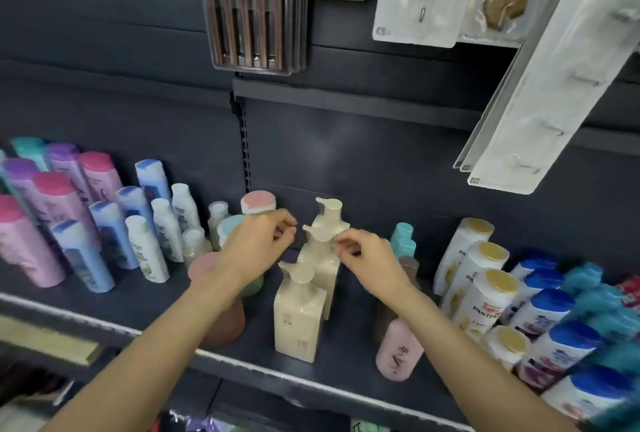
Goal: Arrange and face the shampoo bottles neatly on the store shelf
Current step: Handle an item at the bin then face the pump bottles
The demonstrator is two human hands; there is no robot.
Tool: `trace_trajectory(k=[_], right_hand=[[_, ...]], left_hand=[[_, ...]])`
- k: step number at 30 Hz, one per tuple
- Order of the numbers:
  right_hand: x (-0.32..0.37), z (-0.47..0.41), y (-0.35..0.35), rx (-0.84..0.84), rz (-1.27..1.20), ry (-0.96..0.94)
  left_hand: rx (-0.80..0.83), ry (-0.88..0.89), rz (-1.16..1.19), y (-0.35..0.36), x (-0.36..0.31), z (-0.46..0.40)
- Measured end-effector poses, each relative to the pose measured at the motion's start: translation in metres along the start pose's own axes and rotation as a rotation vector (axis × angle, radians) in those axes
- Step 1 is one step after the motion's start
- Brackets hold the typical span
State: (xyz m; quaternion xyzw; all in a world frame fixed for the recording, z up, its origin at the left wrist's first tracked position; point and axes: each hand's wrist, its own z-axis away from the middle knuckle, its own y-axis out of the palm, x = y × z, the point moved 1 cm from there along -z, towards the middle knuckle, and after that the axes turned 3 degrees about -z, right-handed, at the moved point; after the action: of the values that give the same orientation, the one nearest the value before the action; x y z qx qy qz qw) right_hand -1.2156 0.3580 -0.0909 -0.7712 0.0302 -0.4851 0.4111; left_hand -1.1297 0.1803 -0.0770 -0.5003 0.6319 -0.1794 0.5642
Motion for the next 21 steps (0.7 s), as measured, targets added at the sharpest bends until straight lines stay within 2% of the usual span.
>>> trace_trajectory(k=[4,6,11,21], right_hand=[[0.018,0.021,0.027,0.150,0.017,0.003],[0.023,0.026,0.039,0.170,0.034,0.025],[0.033,0.026,0.050,0.097,0.083,0.083],[0.053,0.026,0.063,-0.029,0.158,0.195]], left_hand=[[-0.028,-0.066,-0.076,-0.015,0.025,0.035],[0.021,-0.105,-0.164,-0.020,0.040,0.049],[0.208,-0.114,-0.298,-0.028,0.063,0.070],[0.321,-0.006,-0.409,-0.024,0.098,0.065]])
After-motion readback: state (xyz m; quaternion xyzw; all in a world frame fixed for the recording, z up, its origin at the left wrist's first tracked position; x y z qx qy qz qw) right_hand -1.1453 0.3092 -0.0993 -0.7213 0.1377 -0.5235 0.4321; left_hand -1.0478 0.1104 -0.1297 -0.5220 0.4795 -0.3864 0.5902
